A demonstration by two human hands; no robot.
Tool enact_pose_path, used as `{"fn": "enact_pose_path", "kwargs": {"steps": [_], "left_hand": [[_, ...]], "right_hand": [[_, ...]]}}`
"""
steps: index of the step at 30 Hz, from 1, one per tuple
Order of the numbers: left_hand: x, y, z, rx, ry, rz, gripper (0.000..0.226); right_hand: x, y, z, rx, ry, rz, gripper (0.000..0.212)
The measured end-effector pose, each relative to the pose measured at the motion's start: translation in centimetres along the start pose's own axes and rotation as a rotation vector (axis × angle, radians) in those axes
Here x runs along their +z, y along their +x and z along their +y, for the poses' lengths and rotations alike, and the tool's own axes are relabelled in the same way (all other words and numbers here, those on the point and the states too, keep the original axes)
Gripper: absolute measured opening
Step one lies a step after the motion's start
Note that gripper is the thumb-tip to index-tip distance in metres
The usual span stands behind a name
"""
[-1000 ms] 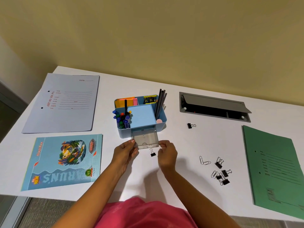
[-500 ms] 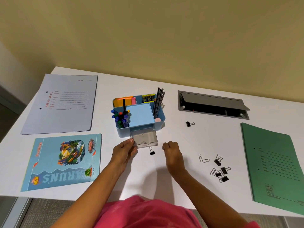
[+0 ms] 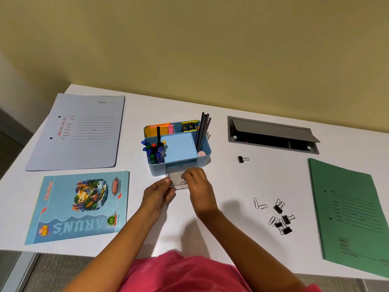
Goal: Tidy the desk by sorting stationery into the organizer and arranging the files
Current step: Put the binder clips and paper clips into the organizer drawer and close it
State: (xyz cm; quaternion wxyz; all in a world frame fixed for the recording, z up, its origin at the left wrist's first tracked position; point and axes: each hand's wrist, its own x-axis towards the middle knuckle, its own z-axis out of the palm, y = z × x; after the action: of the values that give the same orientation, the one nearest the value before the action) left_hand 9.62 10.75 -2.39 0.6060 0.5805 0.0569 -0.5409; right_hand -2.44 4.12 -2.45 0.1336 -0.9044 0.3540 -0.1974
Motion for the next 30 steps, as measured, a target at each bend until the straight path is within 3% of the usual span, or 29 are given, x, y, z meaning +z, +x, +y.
{"fn": "enact_pose_path", "kwargs": {"steps": [2,5,7,11,16,21,27,30], "left_hand": [[-0.1,0.2,-0.1,-0.002,0.011,-0.003,0.020],[-0.3,0.6,-0.4,-0.006,0.022,-0.016,0.026],[-0.3,0.7,-0.4,-0.009,0.003,-0.016,0.021],[-0.4,0.6,-0.3,-0.019,-0.017,-0.014,0.015],[-0.4,0.6,-0.2,-0.027,0.001,-0.002,0.016],[-0.4,0.6,-0.1,-0.031,0.015,0.006,0.019],[-0.5,0.5,0.0,-0.040,0.022,-0.004,0.013],[-0.6,0.5,0.0,-0.043,0.029,-0.013,0.012]], "right_hand": [[0.6,0.2,0.3,-0.032,0.002,-0.002,0.047],[0.0,-0.4,0.7,0.106,0.095,0.011,0.026],[-0.4,-1.1,0.8,0.187,0.146,0.119,0.015],[-0.3,-2.7,1.7,0.430,0.345,0.339,0.017],[1.7,-3.8,2.0,0.609,0.567,0.174,0.016],[3.4,-4.2,2.0,0.598,0.450,0.040,0.021],[2.3,-4.6,3.2,0.662,0.409,0.079,0.015],[1.2,-4.5,3.7,0.753,0.355,0.203,0.013]]}}
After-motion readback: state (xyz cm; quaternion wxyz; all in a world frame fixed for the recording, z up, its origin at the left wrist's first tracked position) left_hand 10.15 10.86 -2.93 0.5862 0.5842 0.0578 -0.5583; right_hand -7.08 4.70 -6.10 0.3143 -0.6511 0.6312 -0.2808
